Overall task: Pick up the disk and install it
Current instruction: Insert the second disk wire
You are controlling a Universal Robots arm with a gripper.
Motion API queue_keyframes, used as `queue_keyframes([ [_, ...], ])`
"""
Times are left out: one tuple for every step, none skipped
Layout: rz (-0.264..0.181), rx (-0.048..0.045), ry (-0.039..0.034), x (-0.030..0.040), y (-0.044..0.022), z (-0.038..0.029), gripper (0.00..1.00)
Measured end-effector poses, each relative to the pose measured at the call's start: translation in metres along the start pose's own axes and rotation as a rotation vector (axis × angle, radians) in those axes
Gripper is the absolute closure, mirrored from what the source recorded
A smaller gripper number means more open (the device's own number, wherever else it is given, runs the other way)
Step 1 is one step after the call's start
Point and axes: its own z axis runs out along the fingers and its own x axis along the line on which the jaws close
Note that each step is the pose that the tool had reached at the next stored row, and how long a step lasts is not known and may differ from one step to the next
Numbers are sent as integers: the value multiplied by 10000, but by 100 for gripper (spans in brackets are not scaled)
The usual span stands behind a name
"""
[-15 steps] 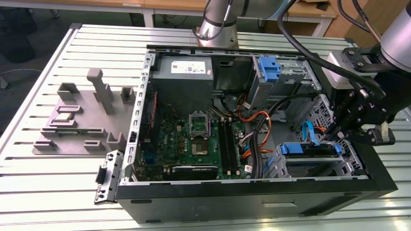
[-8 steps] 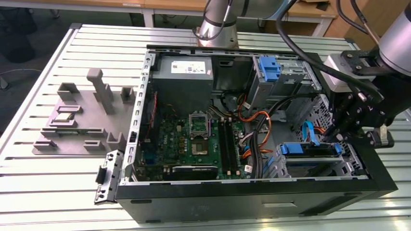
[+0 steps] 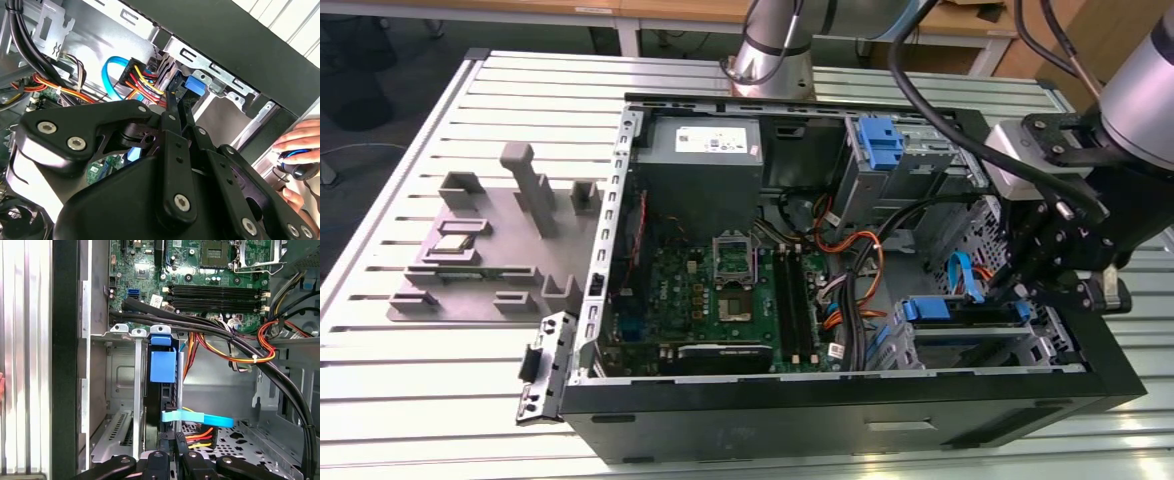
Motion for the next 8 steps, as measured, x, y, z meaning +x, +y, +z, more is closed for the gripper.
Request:
queue_keyframes([
  [-1, 0, 1, 1, 0, 5, 83],
  [0, 0, 2, 2, 2, 10, 83],
  [0, 0, 5, 3, 3, 13, 83],
  [0, 0, 6, 3, 5, 15, 83],
  [0, 0, 5, 4, 8, 17, 83],
  [1, 0, 3, 5, 11, 19, 83],
  [0, 0, 3, 5, 14, 20, 83],
  [0, 0, 3, 6, 16, 22, 83],
])
